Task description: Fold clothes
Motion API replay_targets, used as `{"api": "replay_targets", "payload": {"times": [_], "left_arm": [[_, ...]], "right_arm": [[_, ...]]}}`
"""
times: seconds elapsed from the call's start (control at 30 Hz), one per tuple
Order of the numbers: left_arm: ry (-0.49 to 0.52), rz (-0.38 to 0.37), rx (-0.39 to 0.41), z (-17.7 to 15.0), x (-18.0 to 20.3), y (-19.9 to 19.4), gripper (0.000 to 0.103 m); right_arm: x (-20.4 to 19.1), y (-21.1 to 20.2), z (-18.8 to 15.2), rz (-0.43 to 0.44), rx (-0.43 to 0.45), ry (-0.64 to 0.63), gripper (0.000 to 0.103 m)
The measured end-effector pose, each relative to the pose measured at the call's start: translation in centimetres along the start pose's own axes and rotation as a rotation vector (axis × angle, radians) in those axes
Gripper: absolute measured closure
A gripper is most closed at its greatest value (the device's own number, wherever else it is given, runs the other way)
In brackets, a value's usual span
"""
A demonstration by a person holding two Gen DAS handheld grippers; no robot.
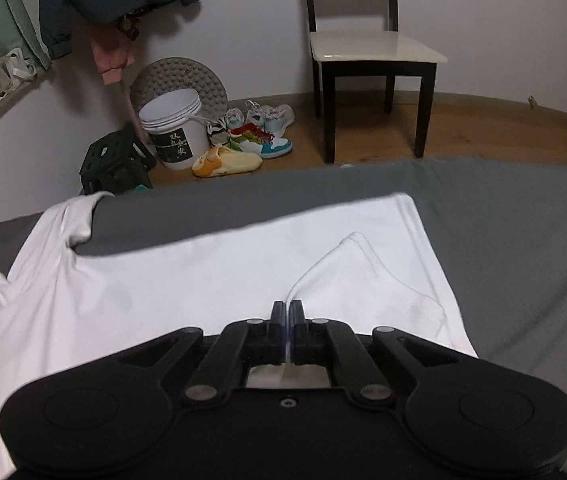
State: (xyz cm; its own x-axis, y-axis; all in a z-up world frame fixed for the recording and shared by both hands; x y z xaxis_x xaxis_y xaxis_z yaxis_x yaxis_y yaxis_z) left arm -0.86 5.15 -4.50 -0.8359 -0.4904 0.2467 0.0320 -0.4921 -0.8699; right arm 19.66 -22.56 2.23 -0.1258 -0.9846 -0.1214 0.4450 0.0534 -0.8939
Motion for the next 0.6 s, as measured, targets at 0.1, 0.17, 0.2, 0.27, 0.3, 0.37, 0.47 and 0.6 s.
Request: {"api": "replay_targets", "payload": {"times": [0.1, 0.17, 0.2, 0.27, 0.3, 0.37, 0.47, 0.6], "left_arm": [[-0.017, -0.025, -0.007, -0.4, -0.4, -0.2, 0.028], [-0.026, -0.038, -0.011, -0.8, -0.7, -0.4, 0.028], [-0.026, -0.042, -0.014, -1.0, -0.7, -0.5, 0.028], [-0.021, -0.048, -0.021, -1.2, -0.6, -0.7, 0.028], [-0.018, -0.048, -0.024, -1.2, -0.6, -0.8, 0.028], [-0.014, -0.046, -0.025, -1.5, -0.7, -1.2, 0.028], [-0.026, -0.05, -0.014, -2.1, -1.3, -2.1, 0.028], [-0.064, -0.117, 0.049, -2.7, -2.2, -4.2, 0.028]], "right_arm": [[-0.4, 0.9, 0.1, -0.009, -0.02, -0.008, 0.093], [-0.7, 1.4, -0.1, -0.016, -0.035, -0.017, 0.075], [-0.8, 1.6, -0.1, -0.02, -0.042, -0.022, 0.071], [-0.8, 0.6, -0.7, 0.003, -0.036, -0.039, 0.068], [-0.9, -0.4, -1.2, 0.031, -0.033, -0.054, 0.068], [-1.3, -2.9, -3.0, 0.128, -0.072, -0.123, 0.068], [-3.2, -5.9, -7.2, 0.311, -0.23, -0.342, 0.067], [-5.7, -8.6, -15.3, 0.464, -0.449, -0.538, 0.066]]}}
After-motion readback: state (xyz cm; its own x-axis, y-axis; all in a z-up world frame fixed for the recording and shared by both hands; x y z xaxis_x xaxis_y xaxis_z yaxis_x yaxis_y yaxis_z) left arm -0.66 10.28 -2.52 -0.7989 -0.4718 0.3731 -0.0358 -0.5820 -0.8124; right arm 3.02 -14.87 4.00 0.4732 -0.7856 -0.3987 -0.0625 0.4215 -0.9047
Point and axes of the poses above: each gripper's, at about its wrist camera, not at the fingertips, and y roughly the way its jaws point, x to its right, z to its top, the point moved 3 cm from there along y, roughly the way its jaws point, and after that the axes turned 12 degrees about -x, right-handed, at the moved point
